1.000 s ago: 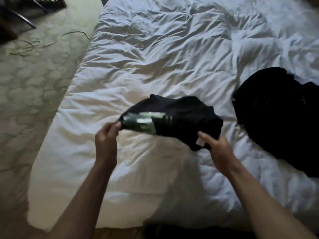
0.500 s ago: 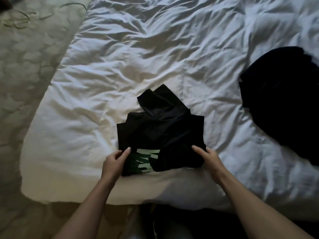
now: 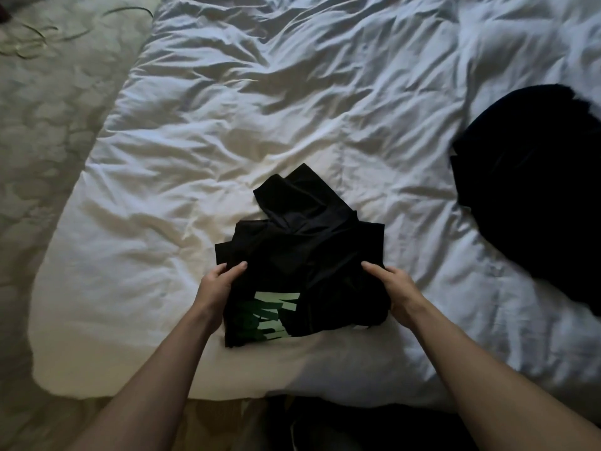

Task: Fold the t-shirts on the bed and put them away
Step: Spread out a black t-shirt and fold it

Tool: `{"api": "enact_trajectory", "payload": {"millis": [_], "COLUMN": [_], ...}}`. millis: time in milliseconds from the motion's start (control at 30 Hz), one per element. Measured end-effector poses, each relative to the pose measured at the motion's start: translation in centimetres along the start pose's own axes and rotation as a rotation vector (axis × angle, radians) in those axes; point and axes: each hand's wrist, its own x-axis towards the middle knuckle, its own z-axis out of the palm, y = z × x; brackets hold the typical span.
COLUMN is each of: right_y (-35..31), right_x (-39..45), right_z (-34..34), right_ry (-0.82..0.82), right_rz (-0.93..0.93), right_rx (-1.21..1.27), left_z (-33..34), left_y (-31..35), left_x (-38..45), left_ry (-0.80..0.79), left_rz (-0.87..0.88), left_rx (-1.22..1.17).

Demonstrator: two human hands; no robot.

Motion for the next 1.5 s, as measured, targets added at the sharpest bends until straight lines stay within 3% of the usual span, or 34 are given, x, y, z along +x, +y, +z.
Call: {"api": "enact_trajectory", "payload": {"millis": [167,433,600,900,1067,1167,1300,1500], "right_y": [-2.3,-3.9,-4.2,-5.1,-6.2,-6.7,-6.7,-7.1], "right_x": [0.8,-1.9,-4.3,-4.6,-5.3,-5.5,-5.8,-7.2], "right_z": [0.8,-0.9,-2.2,-1.6,-1.8,-1.9,-1.7,-2.9], "right_ry": [-0.09,-0.238,-0.383,-0.376,-0.383,-0.464,-0.472,-0.304], "right_rz": [0.074,-0.033,0.145,0.094,-0.056,-0.089,-0.154,-0.506], "right_rx": [0.137,0.217,0.257,-0.063,-0.035,0.013,-0.171,-0.363], "left_z": [0.9,-0.3,-1.7,-0.5,0.1,0.2,0.1,-1.4], "left_y": [2.1,4.2,3.2,3.7,4.4,4.6,4.5,4.3], "left_x": [0.2,-4.7,-7.1,-8.4,-8.6,-9.1,-9.9,-11.1], "left_ry": [-0.102,-0.299,-0.423,-0.313,-0.144,-0.131,-0.111,-0.01], "left_rz": [-0.025,0.033,0.05,0.125,0.197,0.271,0.382,0.526], "left_rx": [-0.084,-0.111,-0.156,-0.17,-0.196,-0.17,-0.088,-0.083]}}
